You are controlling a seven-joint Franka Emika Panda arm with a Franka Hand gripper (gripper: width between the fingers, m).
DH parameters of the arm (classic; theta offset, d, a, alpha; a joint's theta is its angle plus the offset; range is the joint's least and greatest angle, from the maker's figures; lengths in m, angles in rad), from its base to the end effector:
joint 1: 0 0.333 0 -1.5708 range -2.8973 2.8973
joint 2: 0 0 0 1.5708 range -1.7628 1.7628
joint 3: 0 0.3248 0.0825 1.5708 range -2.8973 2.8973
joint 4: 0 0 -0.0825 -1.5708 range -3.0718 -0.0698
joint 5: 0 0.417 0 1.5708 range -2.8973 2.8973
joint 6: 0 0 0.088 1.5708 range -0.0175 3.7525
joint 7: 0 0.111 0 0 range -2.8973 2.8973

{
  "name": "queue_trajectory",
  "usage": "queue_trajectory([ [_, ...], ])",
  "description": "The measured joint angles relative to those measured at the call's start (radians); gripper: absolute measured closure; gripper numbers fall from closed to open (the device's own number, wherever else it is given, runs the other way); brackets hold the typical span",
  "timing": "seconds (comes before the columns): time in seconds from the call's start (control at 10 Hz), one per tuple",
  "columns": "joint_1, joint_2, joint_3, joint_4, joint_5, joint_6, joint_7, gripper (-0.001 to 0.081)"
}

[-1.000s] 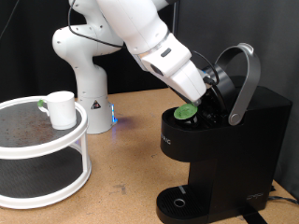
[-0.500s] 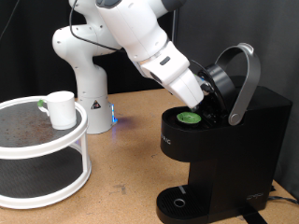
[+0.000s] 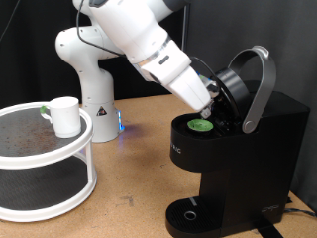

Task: Make a cup of coffee with the keurig machine

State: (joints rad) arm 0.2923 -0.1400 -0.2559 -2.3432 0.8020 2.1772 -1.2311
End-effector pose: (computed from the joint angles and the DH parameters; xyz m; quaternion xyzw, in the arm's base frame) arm 0.5127 0.0477 0.3817 -0.8712 -0.3598 -0.1723 0.2861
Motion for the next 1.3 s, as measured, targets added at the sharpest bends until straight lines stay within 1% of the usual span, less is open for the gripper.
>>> queue_trajectory([
  [0.2, -0.019, -0.008, -0.022, 0.009, -0.011, -0.046, -0.001, -0.0001],
  [0.4, -0.019, -0.009, -0.021, 0.003, -0.006, -0.039, -0.02, -0.0001],
  [0.6, -0.027, -0.032, -0.042, -0.008, 0.04, -0.04, -0.077, -0.0001],
  [0.8, -0.039, -0.083, -0.077, -0.009, 0.094, -0.08, -0.092, -0.0001],
  [1.0, -0.046, -0.131, -0.1, 0.009, 0.119, -0.12, -0.081, -0.0001],
  [1.3, -0.045, -0.178, -0.101, 0.067, 0.134, -0.159, -0.016, -0.0001],
])
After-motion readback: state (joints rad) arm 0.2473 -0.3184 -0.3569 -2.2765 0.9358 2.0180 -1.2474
